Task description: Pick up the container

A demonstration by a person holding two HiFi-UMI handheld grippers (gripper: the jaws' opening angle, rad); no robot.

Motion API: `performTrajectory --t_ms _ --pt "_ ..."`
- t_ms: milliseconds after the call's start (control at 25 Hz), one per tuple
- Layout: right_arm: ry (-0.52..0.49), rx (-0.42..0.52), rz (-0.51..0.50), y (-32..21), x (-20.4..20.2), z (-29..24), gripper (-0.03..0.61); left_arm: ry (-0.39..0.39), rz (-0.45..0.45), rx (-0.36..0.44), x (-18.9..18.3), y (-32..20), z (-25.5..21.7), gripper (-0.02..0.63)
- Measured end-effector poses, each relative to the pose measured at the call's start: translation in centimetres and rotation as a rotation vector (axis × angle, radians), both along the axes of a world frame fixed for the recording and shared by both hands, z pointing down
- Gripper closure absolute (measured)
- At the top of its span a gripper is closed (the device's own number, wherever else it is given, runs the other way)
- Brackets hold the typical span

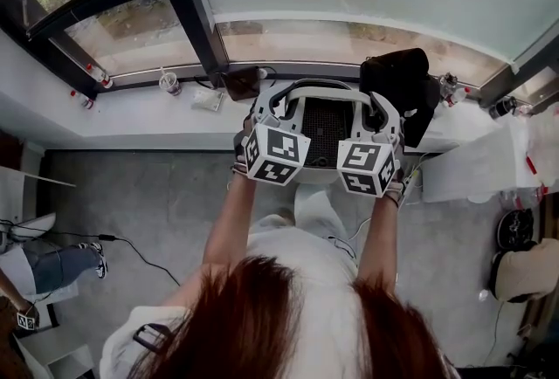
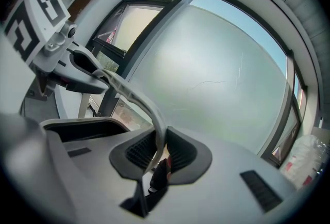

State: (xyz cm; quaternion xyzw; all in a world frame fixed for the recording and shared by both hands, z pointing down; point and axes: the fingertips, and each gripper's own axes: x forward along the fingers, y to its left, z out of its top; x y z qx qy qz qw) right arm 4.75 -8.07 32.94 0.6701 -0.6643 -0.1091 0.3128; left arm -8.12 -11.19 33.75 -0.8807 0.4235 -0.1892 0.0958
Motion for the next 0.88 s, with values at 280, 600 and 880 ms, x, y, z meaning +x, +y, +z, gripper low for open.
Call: performTrajectory --t_ms 280,600,880 --pt "-0.001 0.012 0.007 1.6 -1.2 -0.9 0.509 -0.009 0.019 0.006 -1.1 1.7 -0.9 0.555" --pt "-0.01 0.041 -0.005 2.3 -1.7 -2.3 0.509 -0.003 0.027 0.026 -1.6 2.2 -2.3 0.557" --pt "-0.023 0.054 -0.027 2.7 -1.5 -2.9 0.509 -0.023 0.007 0.043 -1.4 2.7 -3.1 0.557"
